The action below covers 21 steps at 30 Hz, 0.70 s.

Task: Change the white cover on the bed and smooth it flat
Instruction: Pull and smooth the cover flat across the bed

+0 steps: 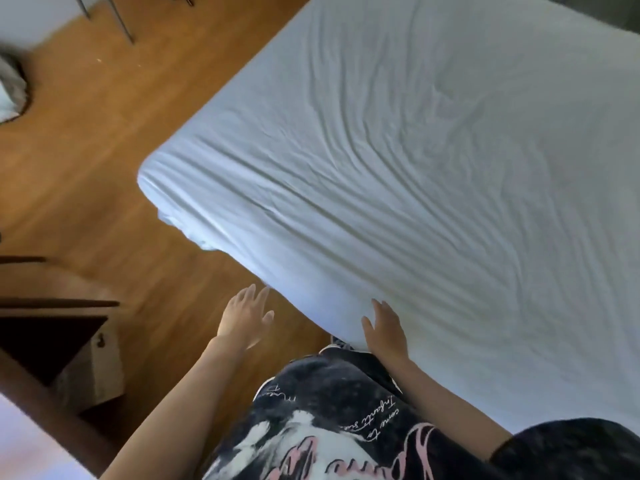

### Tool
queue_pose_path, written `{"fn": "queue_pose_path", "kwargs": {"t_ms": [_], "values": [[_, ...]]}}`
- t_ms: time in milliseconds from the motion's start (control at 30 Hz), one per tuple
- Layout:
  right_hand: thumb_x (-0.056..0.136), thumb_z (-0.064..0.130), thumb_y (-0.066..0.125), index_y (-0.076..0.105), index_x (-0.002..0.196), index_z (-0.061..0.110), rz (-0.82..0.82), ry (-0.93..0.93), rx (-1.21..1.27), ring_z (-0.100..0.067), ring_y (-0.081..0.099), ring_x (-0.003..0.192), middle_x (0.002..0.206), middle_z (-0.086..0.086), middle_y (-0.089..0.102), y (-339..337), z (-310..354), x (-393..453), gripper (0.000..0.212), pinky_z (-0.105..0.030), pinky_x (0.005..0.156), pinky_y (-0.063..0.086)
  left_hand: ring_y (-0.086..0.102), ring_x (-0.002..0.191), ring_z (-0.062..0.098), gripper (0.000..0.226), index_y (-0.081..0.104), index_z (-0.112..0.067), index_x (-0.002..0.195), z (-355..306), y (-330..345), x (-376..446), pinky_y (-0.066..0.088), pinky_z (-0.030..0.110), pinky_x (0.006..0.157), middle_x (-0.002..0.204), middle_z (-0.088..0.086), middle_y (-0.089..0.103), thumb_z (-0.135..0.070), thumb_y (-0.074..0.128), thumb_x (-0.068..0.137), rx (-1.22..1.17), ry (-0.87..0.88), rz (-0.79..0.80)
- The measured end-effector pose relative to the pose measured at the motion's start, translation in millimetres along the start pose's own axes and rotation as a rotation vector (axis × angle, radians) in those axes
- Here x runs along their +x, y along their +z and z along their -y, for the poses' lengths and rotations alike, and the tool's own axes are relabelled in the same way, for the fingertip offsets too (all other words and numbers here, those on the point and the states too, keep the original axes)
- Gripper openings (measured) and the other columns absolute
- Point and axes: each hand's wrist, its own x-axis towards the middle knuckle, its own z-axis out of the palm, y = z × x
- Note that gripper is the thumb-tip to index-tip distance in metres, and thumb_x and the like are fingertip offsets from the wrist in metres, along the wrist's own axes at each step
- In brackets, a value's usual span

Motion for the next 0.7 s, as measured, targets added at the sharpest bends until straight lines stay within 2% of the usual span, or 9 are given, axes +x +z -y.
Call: {"fn": "queue_pose_path", "kwargs": {"t_ms": [100,233,433,600,700], "values": [[0.101,0.031,0.04,0.024,0.152,0.016,-0.002,0.03,-0.027,-0.023,0.018,0.146,0.159,-0.007,0.02,6.7,35.0,39.2,0.055,-0.038,0.114,0.024,0.019,0.147,0.026,0.06,0.022,-0.021,0.152,40.8,-25.4,27.7,0.019,0.037,0.119,0.159,0.009,0.022,-0.044,0.039,0.1,-0.033,-0.017,-0.016],[0.101,0.03,0.039,0.023,0.152,0.015,-0.007,0.097,-0.013,-0.026,0.019,0.146,0.159,-0.009,0.02,24.3,87.5,99.8,0.055,-0.042,0.115,0.026,0.018,0.147,0.025,0.058,0.022,-0.021,0.152,97.7,-52.7,82.2,0.018,0.037,0.119,0.159,0.008,0.02,-0.043,0.039,0.101,-0.001,-0.008,0.04],[0.102,0.028,0.04,0.024,0.151,0.013,0.014,0.088,-0.01,-0.028,0.02,0.145,0.158,-0.013,0.02,57.0,183.9,201.5,0.055,-0.04,0.116,0.024,0.013,0.148,0.024,0.059,0.016,-0.02,0.154,167.9,-106.4,202.6,0.014,0.036,0.119,0.161,0.008,0.013,-0.041,0.034,0.102,0.177,0.129,0.157],[0.099,0.025,0.048,0.034,0.148,0.009,-0.184,-0.02,-0.018,-0.032,0.028,0.142,0.155,-0.017,0.027,47.5,249.3,310.5,0.053,-0.041,0.114,0.027,0.013,0.148,0.026,0.059,0.017,-0.017,0.154,195.3,-141.2,327.9,0.014,0.036,0.119,0.161,0.011,0.01,-0.037,0.037,0.103,0.25,0.312,0.108],[0.097,0.025,0.052,0.039,0.145,0.007,-0.358,-0.066,-0.088,-0.038,0.034,0.138,0.152,-0.021,0.032,41.5,253.9,385.0,0.052,-0.048,0.112,0.031,0.031,0.141,0.038,0.06,0.038,-0.008,0.147,205.0,-140.8,415.6,0.029,0.045,0.113,0.154,0.023,0.027,-0.028,0.058,0.094,0.264,0.514,-0.038]]}}
